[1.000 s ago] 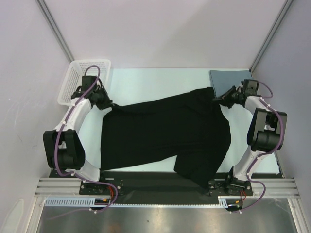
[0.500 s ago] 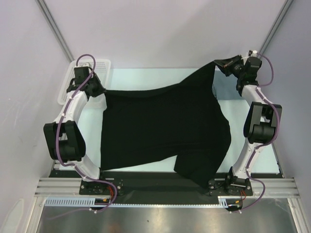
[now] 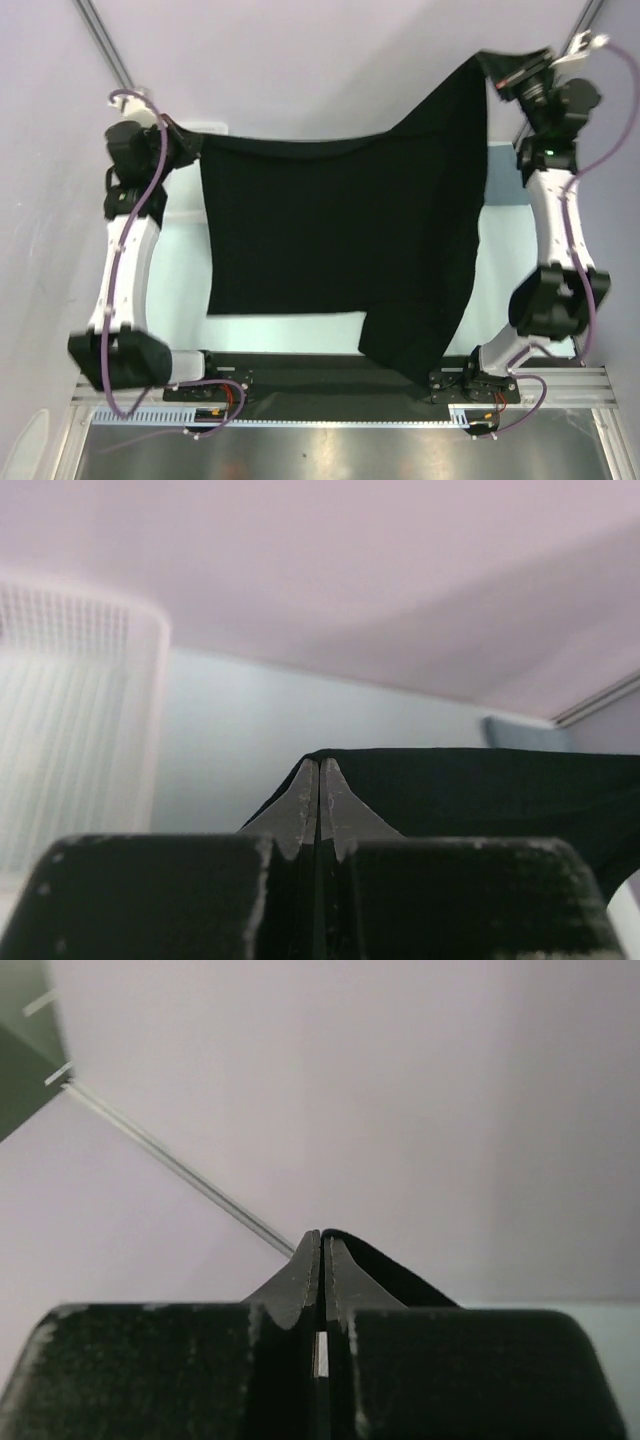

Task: Fold and stack the t-shirts
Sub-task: Fold the tshirt

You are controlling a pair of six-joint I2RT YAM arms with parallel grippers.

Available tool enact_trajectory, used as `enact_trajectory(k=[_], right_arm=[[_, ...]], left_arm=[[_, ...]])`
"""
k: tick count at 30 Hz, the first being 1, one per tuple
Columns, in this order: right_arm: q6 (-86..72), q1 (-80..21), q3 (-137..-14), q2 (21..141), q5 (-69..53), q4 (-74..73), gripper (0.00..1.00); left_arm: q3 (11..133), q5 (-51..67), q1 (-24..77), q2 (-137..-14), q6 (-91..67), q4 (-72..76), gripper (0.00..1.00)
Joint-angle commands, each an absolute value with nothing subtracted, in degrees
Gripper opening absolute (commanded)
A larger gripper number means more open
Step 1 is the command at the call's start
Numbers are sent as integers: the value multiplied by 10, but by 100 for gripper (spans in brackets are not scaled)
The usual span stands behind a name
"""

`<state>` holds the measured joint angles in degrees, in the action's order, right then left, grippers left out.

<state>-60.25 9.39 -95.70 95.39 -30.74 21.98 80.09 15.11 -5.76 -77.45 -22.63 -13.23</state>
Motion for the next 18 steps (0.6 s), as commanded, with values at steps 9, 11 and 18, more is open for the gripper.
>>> enact_trajectory(k=[9, 11, 18], right_arm=[[-479, 149, -1087, 671, -226, 134, 0], [-458, 150, -1129, 637, -215, 105, 0], [-391, 133, -1247, 588, -169, 37, 0]], left_arm=[[907, 206, -57, -521, -202, -148, 0], [946, 177, -44, -483, -180, -177, 0], [1000, 101, -27, -386, -155, -216, 0]])
